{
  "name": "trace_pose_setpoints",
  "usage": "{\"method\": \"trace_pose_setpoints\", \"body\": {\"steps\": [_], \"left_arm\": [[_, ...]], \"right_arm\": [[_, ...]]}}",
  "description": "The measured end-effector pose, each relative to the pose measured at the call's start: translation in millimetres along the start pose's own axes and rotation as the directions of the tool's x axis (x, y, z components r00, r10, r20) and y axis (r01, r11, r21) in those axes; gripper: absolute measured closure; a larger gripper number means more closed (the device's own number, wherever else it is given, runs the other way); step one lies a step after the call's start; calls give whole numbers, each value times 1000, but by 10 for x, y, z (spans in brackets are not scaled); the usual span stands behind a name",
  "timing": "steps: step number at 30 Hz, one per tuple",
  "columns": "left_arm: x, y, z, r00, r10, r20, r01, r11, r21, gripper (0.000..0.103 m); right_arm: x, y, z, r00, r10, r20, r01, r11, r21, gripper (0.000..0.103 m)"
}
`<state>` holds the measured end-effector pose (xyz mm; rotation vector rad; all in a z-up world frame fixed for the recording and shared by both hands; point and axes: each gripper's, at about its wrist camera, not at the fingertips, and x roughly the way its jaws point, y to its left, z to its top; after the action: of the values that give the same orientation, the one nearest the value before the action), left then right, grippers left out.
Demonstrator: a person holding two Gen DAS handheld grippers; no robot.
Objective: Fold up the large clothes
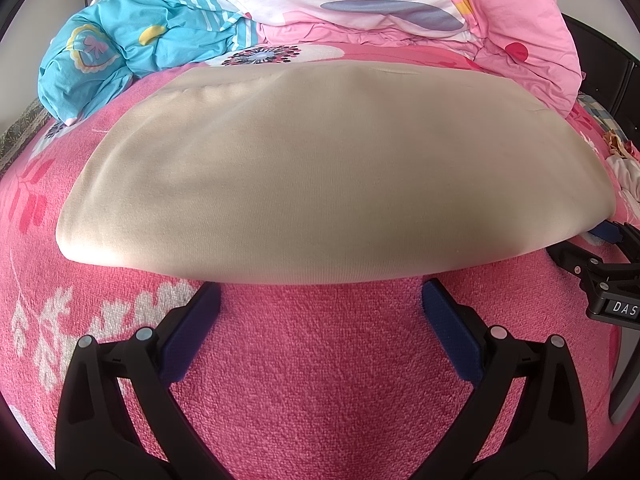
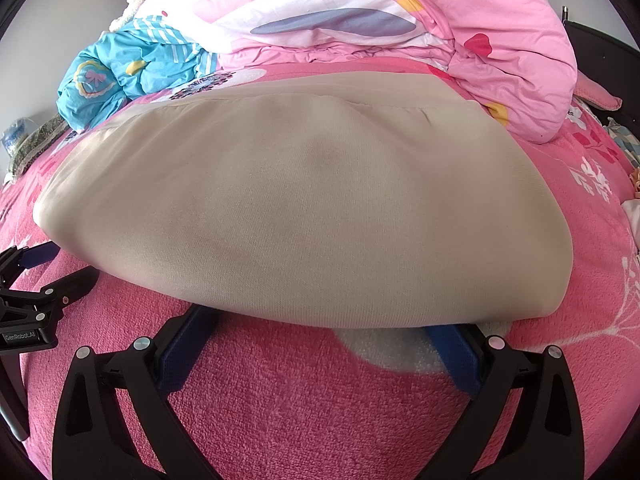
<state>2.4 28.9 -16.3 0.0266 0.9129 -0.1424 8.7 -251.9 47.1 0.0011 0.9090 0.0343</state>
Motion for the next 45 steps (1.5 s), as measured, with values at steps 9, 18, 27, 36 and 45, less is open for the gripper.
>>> {"method": "trace_pose_setpoints", "body": {"steps": [9, 18, 27, 36, 45], "left_arm": [[-1, 1, -1, 1000, 0, 0, 0, 1000, 0, 6], [-2, 1, -1, 1000, 0, 0, 0, 1000, 0, 6], [-18, 1, -21, 1000, 0, 0, 0, 1000, 0, 6], [3, 2, 5, 1000, 0, 0, 0, 1000, 0, 6], [-17, 3, -22, 1000, 0, 0, 0, 1000, 0, 6]], "right_arm": [[1, -1, 0, 1000, 0, 0, 0, 1000, 0, 6], [1, -3, 0, 1000, 0, 0, 0, 1000, 0, 6], [3, -2, -2, 1000, 0, 1, 0, 1000, 0, 6], [2, -2, 0, 1000, 0, 1, 0, 1000, -1, 6], [1, 1, 2, 1000, 0, 1, 0, 1000, -1, 6]]}}
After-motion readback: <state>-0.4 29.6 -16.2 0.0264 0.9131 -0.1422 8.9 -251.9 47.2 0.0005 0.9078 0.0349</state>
